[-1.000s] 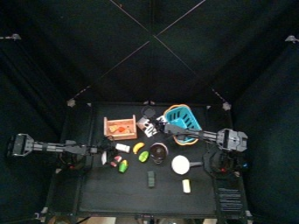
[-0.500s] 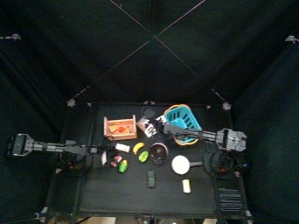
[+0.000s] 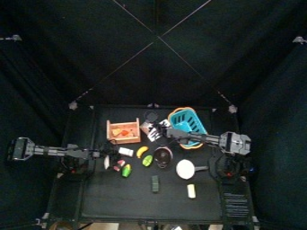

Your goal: Grab cleaver handle

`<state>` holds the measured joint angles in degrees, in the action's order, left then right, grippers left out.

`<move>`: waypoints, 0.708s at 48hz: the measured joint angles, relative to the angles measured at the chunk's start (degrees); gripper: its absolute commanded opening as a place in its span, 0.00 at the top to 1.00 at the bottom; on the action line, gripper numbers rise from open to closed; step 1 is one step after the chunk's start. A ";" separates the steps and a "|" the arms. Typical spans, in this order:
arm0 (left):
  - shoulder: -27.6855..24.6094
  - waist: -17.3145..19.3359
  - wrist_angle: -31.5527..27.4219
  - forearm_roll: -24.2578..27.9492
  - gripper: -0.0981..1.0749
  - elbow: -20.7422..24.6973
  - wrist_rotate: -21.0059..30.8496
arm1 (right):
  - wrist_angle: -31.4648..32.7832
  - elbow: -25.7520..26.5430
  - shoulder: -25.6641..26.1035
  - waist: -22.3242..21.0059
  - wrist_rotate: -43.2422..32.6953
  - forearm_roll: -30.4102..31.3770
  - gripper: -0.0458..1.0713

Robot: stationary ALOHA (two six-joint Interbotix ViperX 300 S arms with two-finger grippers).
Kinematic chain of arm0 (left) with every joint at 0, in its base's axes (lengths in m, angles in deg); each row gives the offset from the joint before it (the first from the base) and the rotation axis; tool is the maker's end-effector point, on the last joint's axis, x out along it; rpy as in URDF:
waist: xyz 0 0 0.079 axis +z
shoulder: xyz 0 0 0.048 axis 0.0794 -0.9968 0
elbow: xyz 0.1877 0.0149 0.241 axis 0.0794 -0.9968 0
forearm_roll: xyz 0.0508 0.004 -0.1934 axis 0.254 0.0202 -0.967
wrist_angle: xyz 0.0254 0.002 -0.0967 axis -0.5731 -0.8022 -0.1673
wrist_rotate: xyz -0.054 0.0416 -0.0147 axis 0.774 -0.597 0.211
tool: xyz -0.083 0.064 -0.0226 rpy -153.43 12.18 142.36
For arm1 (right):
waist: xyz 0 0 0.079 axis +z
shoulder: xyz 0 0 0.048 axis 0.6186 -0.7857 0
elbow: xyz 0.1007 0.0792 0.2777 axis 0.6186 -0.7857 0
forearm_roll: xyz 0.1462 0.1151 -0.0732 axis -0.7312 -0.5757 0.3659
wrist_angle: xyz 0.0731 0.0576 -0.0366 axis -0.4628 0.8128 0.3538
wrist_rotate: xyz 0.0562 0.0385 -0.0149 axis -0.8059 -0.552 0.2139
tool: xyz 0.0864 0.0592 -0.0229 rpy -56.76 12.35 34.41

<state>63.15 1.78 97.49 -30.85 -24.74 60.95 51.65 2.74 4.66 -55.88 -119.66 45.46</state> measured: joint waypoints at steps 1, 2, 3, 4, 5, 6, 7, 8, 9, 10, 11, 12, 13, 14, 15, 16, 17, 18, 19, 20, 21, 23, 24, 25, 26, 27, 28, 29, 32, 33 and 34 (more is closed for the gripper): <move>0.00 0.00 0.00 0.09 0.40 -0.09 0.00 | -0.09 0.00 -0.09 0.00 0.00 0.09 0.31; -0.09 0.00 0.00 0.00 0.40 -0.09 0.00 | -0.09 0.00 -0.09 0.00 0.00 0.18 0.31; 0.00 0.00 0.00 0.00 0.40 -0.09 0.00 | 0.00 0.00 -0.18 0.00 0.00 0.18 0.31; 0.00 0.00 0.00 0.09 0.40 0.00 -0.09 | 0.00 0.00 -0.18 0.00 0.00 0.18 0.31; -0.09 0.00 0.00 0.09 0.40 -0.09 0.00 | 0.00 0.00 -0.18 0.00 0.00 0.18 0.31; 0.00 0.00 0.00 0.00 0.40 -0.09 0.00 | -0.09 0.00 -0.26 0.00 0.00 0.26 0.31; 0.00 0.00 0.00 0.00 0.40 -0.09 0.00 | 0.00 0.00 -0.26 0.00 0.00 0.26 0.32; 0.00 0.00 0.00 0.09 0.40 -0.09 -0.09 | 0.00 0.00 -0.35 0.00 0.00 0.26 0.32; 0.00 0.00 0.00 0.00 0.40 -0.09 0.00 | 0.00 0.00 -0.35 0.00 0.00 0.26 0.32; 0.00 0.00 0.00 0.00 0.40 -0.09 0.00 | -0.09 0.00 -0.44 0.00 0.00 0.26 0.32; 0.00 0.00 0.00 0.00 0.40 -0.09 0.00 | -0.09 0.00 -0.35 0.00 0.00 0.26 0.33; -0.09 0.00 0.00 0.00 0.40 -0.09 0.00 | -0.09 0.00 -0.35 -0.09 0.00 0.35 0.33; 0.00 0.00 0.00 0.09 0.40 0.00 0.00 | -0.09 0.00 -0.35 -0.09 0.00 0.35 0.34; 0.00 0.00 0.09 0.09 0.40 -0.09 0.00 | -0.18 0.00 -0.35 0.00 0.00 0.35 0.34; 0.00 0.00 0.00 0.09 0.40 -0.09 -0.09 | -0.18 0.00 -0.35 0.00 0.00 0.35 0.34; 0.00 0.00 0.00 0.00 0.40 -0.09 -0.09 | -0.18 0.00 -0.44 0.00 0.00 0.35 0.35; 0.00 0.00 0.00 0.00 0.40 -0.09 0.00 | -0.18 -0.09 -0.44 0.00 0.00 0.35 0.35; -0.09 0.00 0.00 0.00 0.40 0.00 0.00 | -0.26 0.00 -0.44 0.00 0.00 0.35 0.35; 0.00 0.00 0.00 0.00 0.40 -0.09 0.00 | -0.26 0.00 -0.35 0.00 0.00 0.35 0.36; 0.00 0.00 0.00 0.00 0.40 -0.09 0.00 | -0.26 0.00 -0.44 -0.09 0.00 0.35 0.36; -0.09 0.00 0.00 0.09 0.40 -0.09 0.00 | -0.35 0.00 -0.44 0.00 0.00 0.35 0.37; 0.00 0.00 0.00 0.09 0.40 -0.09 0.00 | -0.44 0.00 -0.44 0.00 0.00 0.44 0.38; 0.00 0.00 0.00 0.00 0.40 -0.09 0.00 | -0.53 0.00 -0.44 -0.09 0.00 0.44 0.38; 0.00 0.00 0.00 0.00 0.40 -0.09 0.00 | -0.53 0.00 -0.44 0.00 0.00 0.44 0.38; 0.00 0.00 0.00 0.09 0.40 -0.09 -0.09 | -0.62 0.00 -0.35 0.00 0.00 0.53 0.39; 0.00 0.00 0.00 0.09 0.40 0.00 0.00 | -0.62 0.00 -0.44 -0.09 0.00 0.44 0.39; 0.00 0.00 0.00 0.00 0.40 -0.09 0.00 | -0.70 0.00 -0.44 -0.09 0.00 0.53 0.40; -0.09 0.00 0.00 0.00 0.40 -0.09 0.00 | -0.70 0.00 -0.44 -0.09 0.00 0.53 0.40; 0.00 0.00 0.00 0.09 0.40 -0.09 0.00 | -0.79 0.00 -0.53 -0.09 0.00 0.53 0.42; -0.09 0.00 0.00 0.09 0.40 -0.09 0.00 | -0.88 0.00 -0.53 -0.09 0.00 0.62 0.42; -0.09 0.00 0.00 0.00 0.40 -0.09 0.00 | -0.88 0.00 -0.53 -0.09 0.00 0.53 0.43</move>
<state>63.07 1.78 97.49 -30.85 -24.83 60.95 50.77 2.74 4.13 -55.97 -119.66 45.99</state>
